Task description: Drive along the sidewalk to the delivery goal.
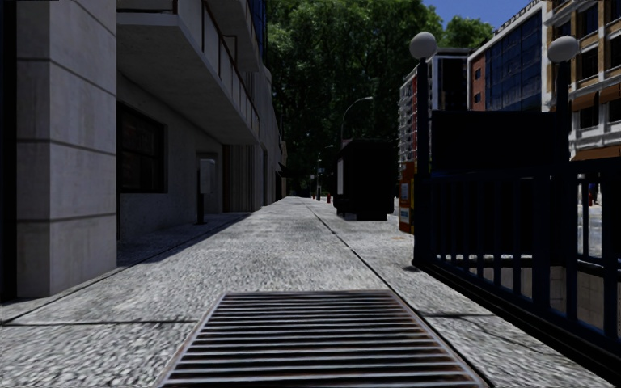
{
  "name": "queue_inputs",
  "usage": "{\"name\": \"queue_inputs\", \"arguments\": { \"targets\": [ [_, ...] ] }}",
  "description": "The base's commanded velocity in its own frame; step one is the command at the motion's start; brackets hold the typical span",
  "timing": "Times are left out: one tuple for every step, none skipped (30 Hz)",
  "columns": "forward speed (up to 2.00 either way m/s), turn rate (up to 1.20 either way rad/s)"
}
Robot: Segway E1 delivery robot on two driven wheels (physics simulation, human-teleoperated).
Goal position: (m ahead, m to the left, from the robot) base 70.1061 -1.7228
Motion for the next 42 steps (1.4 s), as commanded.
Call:
{"name": "queue_inputs", "arguments": {
  "targets": [
    [1.96,0.29],
    [1.96,0.29],
    [1.96,0.29],
    [1.96,0.29],
    [1.96,0.29],
    [1.96,0.29],
    [1.96,0.29],
    [1.96,0.29],
    [1.96,0.29],
    [1.96,0.29],
    [1.96,0.29],
    [1.96,0.29],
    [1.96,0.15],
    [1.96,0.00],
    [1.96,0.00],
    [1.96,0.00],
    [1.96,0.00],
    [1.96,0.00],
    [1.96,0.00],
    [1.96,0.00],
    [1.96,0.00],
    [1.96,0.00],
    [1.96,0.00],
    [1.96,0.00],
    [1.96,0.00],
    [1.96,0.00],
    [1.96,0.00],
    [1.96,0.00],
    [1.96,0.00],
    [1.96,0.00],
    [1.96,0.00],
    [1.96,0.10],
    [1.96,0.15],
    [1.96,0.15],
    [1.96,0.17],
    [1.96,0.18],
    [1.96,0.18],
    [1.96,0.18],
    [1.96,0.18],
    [1.96,0.18],
    [1.96,0.18],
    [1.96,0.18]
  ]
}}
